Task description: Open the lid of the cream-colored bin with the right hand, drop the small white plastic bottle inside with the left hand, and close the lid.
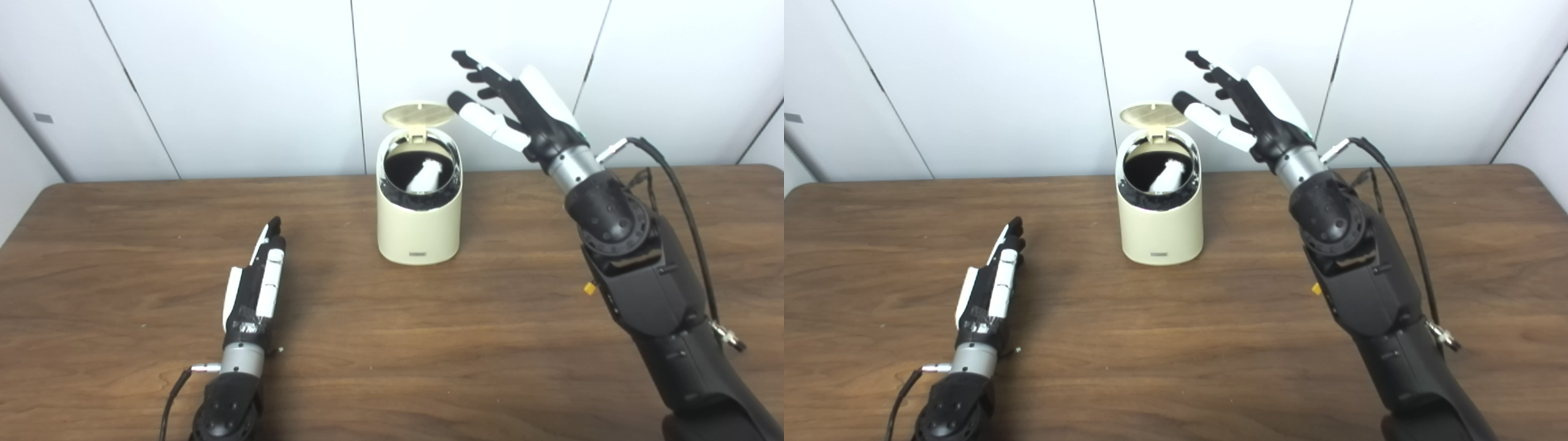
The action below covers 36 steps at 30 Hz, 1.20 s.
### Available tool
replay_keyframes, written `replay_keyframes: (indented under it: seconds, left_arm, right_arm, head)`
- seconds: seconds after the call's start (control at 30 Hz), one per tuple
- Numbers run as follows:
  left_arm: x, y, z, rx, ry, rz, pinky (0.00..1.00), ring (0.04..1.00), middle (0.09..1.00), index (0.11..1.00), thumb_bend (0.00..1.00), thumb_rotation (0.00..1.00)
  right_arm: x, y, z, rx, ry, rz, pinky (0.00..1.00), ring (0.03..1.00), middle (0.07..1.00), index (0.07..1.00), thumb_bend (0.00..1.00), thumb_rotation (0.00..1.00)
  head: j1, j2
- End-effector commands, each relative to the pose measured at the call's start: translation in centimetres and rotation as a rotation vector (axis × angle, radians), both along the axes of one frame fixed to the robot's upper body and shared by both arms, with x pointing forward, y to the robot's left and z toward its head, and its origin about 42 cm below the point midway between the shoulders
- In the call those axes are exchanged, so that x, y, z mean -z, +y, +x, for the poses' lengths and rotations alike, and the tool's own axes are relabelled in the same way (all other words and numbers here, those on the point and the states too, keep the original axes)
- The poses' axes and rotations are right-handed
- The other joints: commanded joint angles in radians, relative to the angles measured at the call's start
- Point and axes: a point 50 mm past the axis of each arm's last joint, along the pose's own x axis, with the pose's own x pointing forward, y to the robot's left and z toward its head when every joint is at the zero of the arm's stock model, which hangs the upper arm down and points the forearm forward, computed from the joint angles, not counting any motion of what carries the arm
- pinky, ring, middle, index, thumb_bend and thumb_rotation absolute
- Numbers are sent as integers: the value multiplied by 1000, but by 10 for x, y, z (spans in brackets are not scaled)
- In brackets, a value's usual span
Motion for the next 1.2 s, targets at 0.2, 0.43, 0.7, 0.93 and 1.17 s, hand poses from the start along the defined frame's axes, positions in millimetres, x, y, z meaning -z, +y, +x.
replay_keyframes:
  seconds: [0.2, 0.43, 0.7, 0.93, 1.17]
  left_arm:
    - [-7, -6, 5, -2, -59, -47, 1000, 983, 997, 1000, 569, 1000]
    - [-5, -6, 7, -8, -55, -55, 995, 970, 991, 1000, 574, 1000]
    - [-3, -7, 9, -18, -50, -52, 988, 962, 984, 1000, 577, 1000]
    - [4, -6, 11, -30, -34, -30, 996, 967, 987, 1000, 559, 1000]
    - [9, -5, 13, -35, -41, -28, 981, 973, 984, 1000, 600, 1000]
  right_arm:
    - [-25, 12, 14, -35, -71, -82, 807, 886, 901, 902, 613, 979]
    - [-19, 14, 9, -59, -78, -128, 843, 916, 919, 897, 615, 994]
    - [-18, 8, 3, -67, -85, -200, 874, 948, 927, 895, 616, 981]
    - [-18, -2, -3, -57, -76, -267, 915, 985, 920, 886, 609, 972]
    - [-12, -8, -11, -50, -57, -310, 958, 1000, 933, 891, 608, 948]
  head:
    - [2, -8]
    - [4, -8]
    - [10, -6]
    - [11, -5]
    - [16, -4]
